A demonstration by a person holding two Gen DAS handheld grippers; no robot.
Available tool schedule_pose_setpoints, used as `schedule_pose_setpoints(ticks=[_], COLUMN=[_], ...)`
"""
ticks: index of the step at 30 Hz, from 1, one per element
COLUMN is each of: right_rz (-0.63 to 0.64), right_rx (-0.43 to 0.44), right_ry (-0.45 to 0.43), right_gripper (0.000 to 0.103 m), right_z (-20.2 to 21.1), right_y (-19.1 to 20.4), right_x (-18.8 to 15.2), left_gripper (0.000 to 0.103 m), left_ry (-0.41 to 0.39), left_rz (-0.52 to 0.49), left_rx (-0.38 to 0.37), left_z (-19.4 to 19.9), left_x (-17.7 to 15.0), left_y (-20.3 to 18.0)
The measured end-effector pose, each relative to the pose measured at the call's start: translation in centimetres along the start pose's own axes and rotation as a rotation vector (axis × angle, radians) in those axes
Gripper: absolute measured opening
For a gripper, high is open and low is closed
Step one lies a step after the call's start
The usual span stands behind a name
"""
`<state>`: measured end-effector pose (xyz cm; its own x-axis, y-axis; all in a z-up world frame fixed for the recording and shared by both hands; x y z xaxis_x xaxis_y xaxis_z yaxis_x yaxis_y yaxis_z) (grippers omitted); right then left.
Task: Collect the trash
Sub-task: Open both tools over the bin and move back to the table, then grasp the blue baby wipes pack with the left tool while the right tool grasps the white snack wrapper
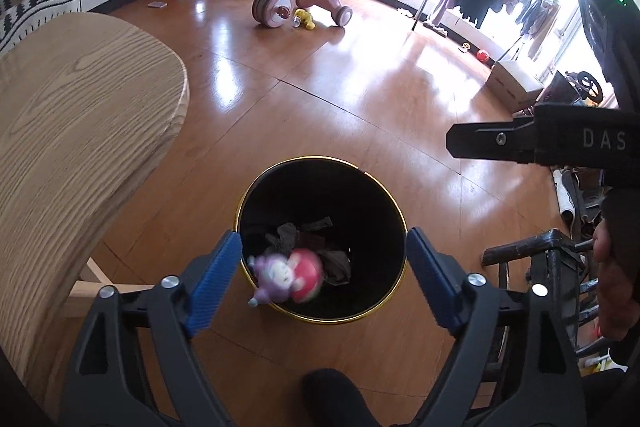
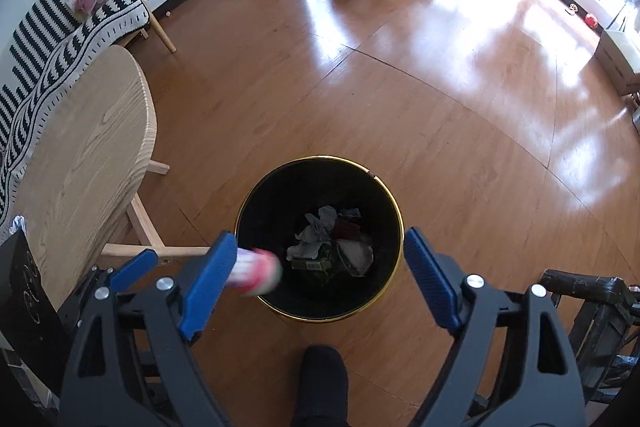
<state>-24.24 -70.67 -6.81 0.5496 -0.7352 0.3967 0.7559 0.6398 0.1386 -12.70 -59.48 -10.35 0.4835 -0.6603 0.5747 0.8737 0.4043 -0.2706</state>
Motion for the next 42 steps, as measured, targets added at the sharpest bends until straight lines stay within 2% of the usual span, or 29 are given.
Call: schedule_pose_setpoints(ticks=[4, 7, 9, 14, 17, 22, 24, 30, 34, 36, 39, 42], right_rz=[0.040, 0.098, 0.153, 0.300, 0.382, 0.496, 0.537, 0.664, 0.688, 0.694, 0.704, 0.705], right_rx=[0.020, 0.045, 0.077, 0.194, 0.269, 0.405, 0.444, 0.460, 0.468, 0.471, 0.470, 0.472], right_ry=[-0.023, -0.061, -0.096, -0.147, -0.161, -0.153, -0.141, -0.095, -0.065, -0.056, -0.053, -0.045], right_gripper=[0.085, 0.085, 0.086, 0.089, 0.090, 0.090, 0.090, 0.090, 0.090, 0.090, 0.090, 0.090], right_z=[0.6, 1.4, 2.2, 4.0, 4.5, 4.4, 4.0, 1.8, 0.1, -0.8, -1.9, -3.0], right_y=[2.4, 5.8, 9.1, 19.8, 27.0, 38.9, 42.9, 52.4, 55.6, 57.1, 59.2, 60.7], right_x=[0.4, 0.7, 0.9, -0.1, -1.5, -4.9, -6.5, -11.4, -12.8, -13.2, -13.5, -13.5], left_gripper=[0.089, 0.090, 0.092, 0.094, 0.094, 0.094, 0.094, 0.094, 0.094, 0.094, 0.094, 0.094], left_ry=[-0.017, -0.042, -0.076, -0.182, -0.221, -0.237, -0.250, -0.278, -0.291, -0.280, -0.244, -0.200], left_rz=[-0.003, 0.002, 0.018, 0.107, 0.195, 0.345, 0.398, 0.503, 0.565, 0.563, 0.507, 0.427], left_rx=[0.044, 0.079, 0.090, 0.207, 0.309, 0.495, 0.547, 0.755, 0.788, 0.790, 0.752, 0.798], left_z=[2.0, 5.2, 7.8, 16.3, 21.6, 29.6, 32.6, 41.2, 44.0, 44.8, 44.8, 44.8], left_x=[-0.3, -0.2, -0.4, -1.7, -4.3, -9.9, -12.0, -19.0, -21.1, -22.2, -22.3, -21.6], left_y=[1.2, 3.0, 4.5, 11.0, 16.9, 26.1, 29.0, 36.9, 40.2, 41.4, 43.5, 46.0])
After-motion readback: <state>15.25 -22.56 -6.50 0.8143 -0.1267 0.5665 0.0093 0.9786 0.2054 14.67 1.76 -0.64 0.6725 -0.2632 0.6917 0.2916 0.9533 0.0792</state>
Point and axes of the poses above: each gripper's, at about its wrist camera, not at the fingertips, and z roughly against the way its jaws point, y to its left, x to its top, the point moved 4 cm from there along -z, roughly the way its jaws point
